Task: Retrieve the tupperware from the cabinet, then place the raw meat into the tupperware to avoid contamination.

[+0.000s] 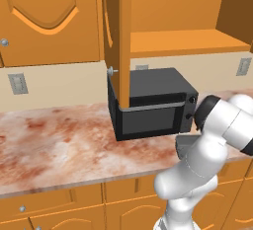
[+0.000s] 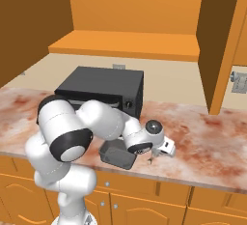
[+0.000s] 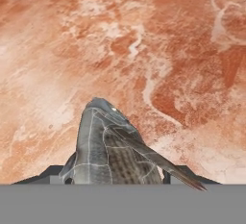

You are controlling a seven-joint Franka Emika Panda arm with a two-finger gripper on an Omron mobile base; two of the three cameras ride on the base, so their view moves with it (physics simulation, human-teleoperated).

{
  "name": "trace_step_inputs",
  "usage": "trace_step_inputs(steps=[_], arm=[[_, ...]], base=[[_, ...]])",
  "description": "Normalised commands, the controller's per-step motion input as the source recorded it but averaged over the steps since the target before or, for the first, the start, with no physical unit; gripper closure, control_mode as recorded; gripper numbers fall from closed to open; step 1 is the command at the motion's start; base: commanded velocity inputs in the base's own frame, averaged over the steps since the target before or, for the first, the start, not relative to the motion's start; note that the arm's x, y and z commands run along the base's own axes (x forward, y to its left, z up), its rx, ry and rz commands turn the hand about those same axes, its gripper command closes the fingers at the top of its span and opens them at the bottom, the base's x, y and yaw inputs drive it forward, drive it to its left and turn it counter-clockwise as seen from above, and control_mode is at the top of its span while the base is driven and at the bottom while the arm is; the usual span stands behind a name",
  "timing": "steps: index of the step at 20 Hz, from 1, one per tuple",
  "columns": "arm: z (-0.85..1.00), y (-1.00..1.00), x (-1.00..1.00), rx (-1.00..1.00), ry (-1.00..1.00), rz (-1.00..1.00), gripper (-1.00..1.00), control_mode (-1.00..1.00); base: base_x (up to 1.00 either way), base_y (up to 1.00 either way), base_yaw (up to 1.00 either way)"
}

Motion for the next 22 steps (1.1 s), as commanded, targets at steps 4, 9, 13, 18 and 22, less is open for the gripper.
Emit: trace_step_inputs(steps=[4,9,13,18,22], arm=[[0.19,0.00,0.00,0.00,0.00,0.00,1.00,-1.00],[0.25,0.00,0.00,-0.01,0.00,0.00,1.00,-1.00],[0.33,0.00,0.00,-0.02,0.00,0.00,1.00,-1.00],[0.37,-0.01,0.00,-0.02,0.00,0.00,1.00,-1.00],[0.31,-0.02,-0.02,-0.01,0.00,0.00,1.00,-1.00]], base=[[0.00,0.00,0.00],[0.00,0.00,0.00],[0.00,0.00,0.00],[0.00,0.00,0.00],[0.00,0.00,0.00]])
